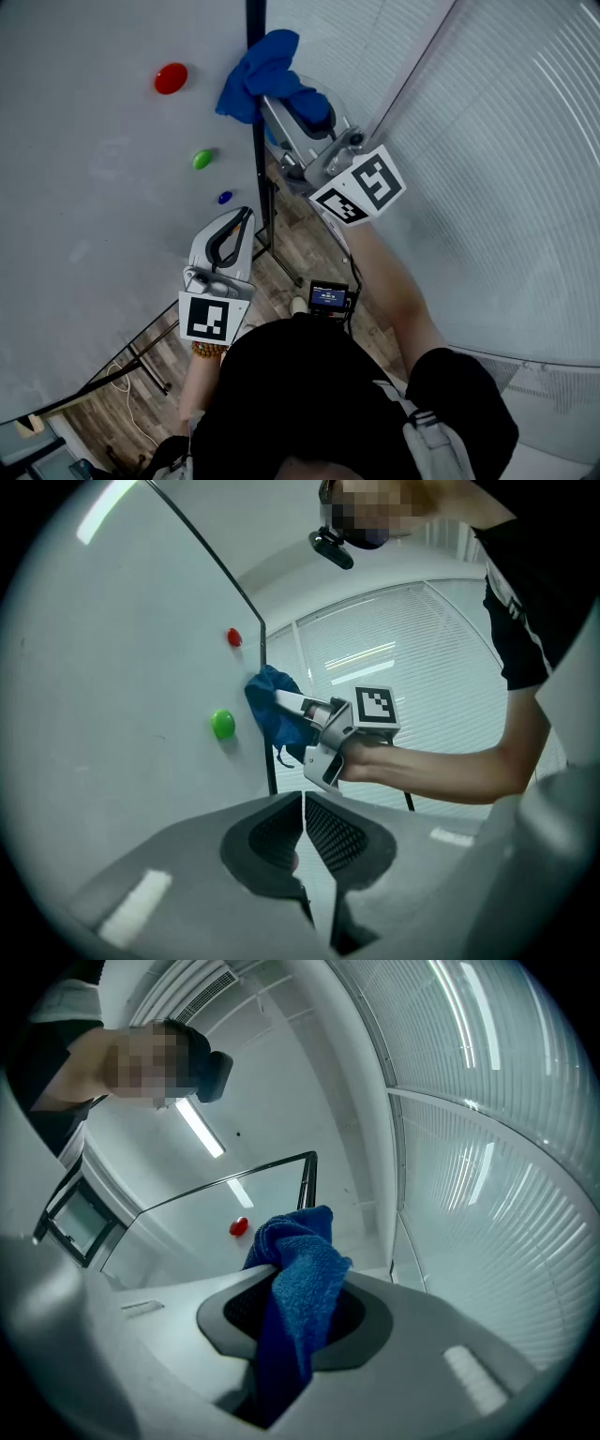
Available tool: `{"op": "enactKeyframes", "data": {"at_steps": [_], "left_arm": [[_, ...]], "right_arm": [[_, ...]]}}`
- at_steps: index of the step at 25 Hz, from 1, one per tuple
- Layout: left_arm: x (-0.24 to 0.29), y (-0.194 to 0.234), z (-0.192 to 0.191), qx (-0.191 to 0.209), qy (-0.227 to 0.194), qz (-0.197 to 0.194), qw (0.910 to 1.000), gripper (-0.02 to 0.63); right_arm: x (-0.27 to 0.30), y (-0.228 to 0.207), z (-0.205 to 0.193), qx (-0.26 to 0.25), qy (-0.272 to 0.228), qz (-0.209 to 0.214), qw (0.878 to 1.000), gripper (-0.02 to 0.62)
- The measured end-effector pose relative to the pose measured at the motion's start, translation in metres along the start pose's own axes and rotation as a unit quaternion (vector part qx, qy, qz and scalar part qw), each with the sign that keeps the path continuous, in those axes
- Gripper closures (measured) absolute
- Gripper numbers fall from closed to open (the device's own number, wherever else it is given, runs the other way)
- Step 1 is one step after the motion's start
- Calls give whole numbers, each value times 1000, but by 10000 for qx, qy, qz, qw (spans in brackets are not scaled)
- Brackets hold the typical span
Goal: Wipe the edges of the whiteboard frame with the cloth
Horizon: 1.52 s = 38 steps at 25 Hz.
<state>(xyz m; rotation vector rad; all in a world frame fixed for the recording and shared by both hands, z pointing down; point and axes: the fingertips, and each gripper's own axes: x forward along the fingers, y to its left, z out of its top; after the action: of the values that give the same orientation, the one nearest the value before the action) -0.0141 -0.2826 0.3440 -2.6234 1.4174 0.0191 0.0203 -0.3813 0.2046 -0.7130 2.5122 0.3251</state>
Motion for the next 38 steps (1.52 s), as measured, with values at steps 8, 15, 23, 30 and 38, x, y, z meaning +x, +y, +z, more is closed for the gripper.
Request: {"op": "enactKeyframes", "data": {"at_steps": [8,15,23,30,38], "left_arm": [[4,0,9,-7,11,7,10000,605],[-1,-1,-10,-18,84,-8,10000,605],[0,-4,-11,-31,133,-62,9999,605],[0,-5,-11,-28,132,-68,9999,605],[-3,-4,-20,-49,213,-20,9998,605]], "right_arm": [[0,-2,-5,47,86,-30,9999,499],[-17,6,-40,-74,489,28,9988,499],[-24,10,-55,-26,680,9,9977,500],[-32,11,-68,7,821,15,9966,499],[-47,15,-89,14,994,-26,9950,499]]}}
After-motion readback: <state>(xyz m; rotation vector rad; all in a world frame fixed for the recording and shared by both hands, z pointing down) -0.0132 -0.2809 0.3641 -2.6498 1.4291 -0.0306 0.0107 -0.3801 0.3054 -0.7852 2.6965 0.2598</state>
